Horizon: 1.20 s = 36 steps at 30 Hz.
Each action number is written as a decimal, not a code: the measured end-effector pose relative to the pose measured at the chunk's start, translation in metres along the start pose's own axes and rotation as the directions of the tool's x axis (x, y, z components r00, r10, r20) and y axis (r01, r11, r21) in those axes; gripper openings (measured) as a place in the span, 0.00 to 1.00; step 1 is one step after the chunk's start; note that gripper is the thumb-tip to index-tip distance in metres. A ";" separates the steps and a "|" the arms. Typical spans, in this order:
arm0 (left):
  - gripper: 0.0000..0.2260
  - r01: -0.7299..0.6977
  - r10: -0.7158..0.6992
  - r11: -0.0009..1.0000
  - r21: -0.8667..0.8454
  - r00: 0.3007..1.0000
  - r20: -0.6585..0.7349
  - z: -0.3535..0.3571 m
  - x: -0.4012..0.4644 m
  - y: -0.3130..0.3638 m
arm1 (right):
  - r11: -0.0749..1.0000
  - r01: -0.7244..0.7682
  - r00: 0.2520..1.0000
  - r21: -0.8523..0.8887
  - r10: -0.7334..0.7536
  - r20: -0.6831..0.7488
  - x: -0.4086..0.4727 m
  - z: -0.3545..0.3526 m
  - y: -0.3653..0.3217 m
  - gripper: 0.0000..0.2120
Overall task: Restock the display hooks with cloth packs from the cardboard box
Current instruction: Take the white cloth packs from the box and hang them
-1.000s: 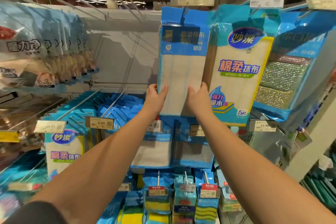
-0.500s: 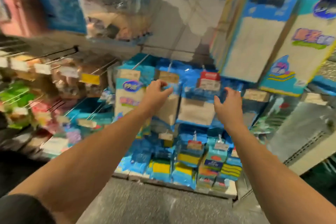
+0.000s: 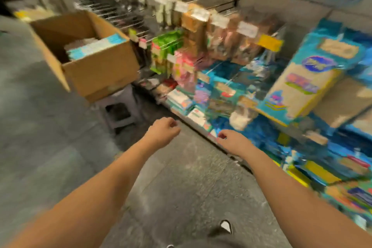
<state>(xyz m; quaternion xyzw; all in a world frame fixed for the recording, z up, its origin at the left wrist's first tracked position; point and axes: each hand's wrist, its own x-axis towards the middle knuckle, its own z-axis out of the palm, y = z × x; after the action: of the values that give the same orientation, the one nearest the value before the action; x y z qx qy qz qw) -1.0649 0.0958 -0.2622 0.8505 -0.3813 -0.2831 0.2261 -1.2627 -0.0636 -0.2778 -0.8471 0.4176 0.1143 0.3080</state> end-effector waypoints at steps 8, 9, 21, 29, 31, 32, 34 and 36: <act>0.13 0.213 -0.214 0.976 0.049 0.977 0.011 -0.074 0.002 -0.152 | 0.976 0.182 0.958 -0.116 -0.150 0.244 0.084 0.090 -0.134 0.17; 0.13 0.222 -0.222 0.974 0.051 0.975 0.007 -0.085 0.011 -0.165 | 0.974 0.196 0.952 -0.114 -0.161 0.262 0.099 0.096 -0.150 0.18; 0.10 0.285 -0.287 0.957 0.059 0.957 0.032 -0.265 0.174 -0.288 | 0.936 0.328 0.900 -0.125 -0.270 0.342 0.298 0.103 -0.343 0.18; 0.08 0.323 -0.330 0.944 -0.067 0.935 -0.132 -0.386 0.280 -0.340 | 0.926 0.370 0.901 -0.071 -0.339 0.269 0.398 0.079 -0.469 0.16; 0.09 0.302 -0.313 0.949 -0.090 0.935 -0.166 -0.415 0.312 -0.354 | 0.929 0.366 0.911 -0.052 -0.346 0.223 0.423 0.079 -0.497 0.15; 0.08 0.287 -0.302 0.952 -0.106 0.936 -0.182 -0.428 0.329 -0.362 | 0.929 0.367 0.915 -0.047 -0.351 0.200 0.437 0.080 -0.510 0.15; 0.05 0.252 -0.271 0.961 -0.116 0.943 -0.194 -0.453 0.367 -0.380 | 0.928 0.370 0.920 -0.043 -0.360 0.155 0.465 0.084 -0.538 0.14; 0.06 0.209 -0.222 0.974 -0.091 0.959 -0.178 -0.472 0.409 -0.400 | 0.932 0.361 0.929 -0.026 -0.357 0.097 0.495 0.091 -0.566 0.14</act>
<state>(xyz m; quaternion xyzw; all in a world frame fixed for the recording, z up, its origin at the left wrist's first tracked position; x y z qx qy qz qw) -0.3234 0.1004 -0.2808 0.9012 -0.2531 -0.2385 0.2587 -0.5069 -0.0621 -0.3309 -0.9096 0.2385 0.1034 0.3242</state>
